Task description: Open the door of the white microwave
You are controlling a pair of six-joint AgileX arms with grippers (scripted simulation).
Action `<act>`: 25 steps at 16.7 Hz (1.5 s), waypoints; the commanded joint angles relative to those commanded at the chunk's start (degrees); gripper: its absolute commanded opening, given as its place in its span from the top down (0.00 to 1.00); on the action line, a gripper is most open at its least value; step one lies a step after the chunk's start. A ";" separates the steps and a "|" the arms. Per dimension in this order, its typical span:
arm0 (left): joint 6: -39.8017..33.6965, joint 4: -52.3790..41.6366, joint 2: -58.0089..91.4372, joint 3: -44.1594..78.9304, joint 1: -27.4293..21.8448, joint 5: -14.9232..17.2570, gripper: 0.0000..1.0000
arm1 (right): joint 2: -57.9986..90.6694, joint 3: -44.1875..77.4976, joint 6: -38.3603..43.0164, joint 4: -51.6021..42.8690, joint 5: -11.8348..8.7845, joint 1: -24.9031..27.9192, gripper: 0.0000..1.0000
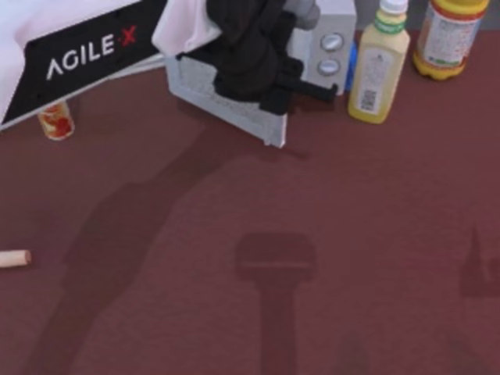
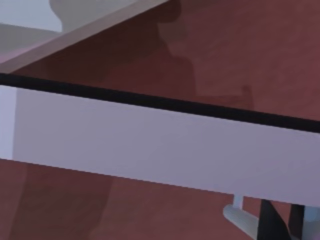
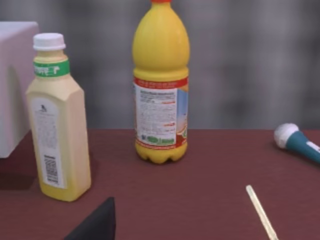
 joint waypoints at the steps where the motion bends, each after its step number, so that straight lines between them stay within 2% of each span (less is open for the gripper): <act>1: -0.24 0.01 0.14 -0.10 -0.37 0.40 1.00 | 0.00 0.00 0.00 0.00 0.00 0.00 0.00; 9: 7.22 2.45 -4.72 -6.89 1.91 4.19 1.00 | 0.00 0.00 0.00 0.00 0.00 0.00 0.00; 25: 7.29 2.47 -4.76 -6.96 1.93 4.22 1.00 | 0.00 0.00 0.00 0.00 0.00 0.00 0.00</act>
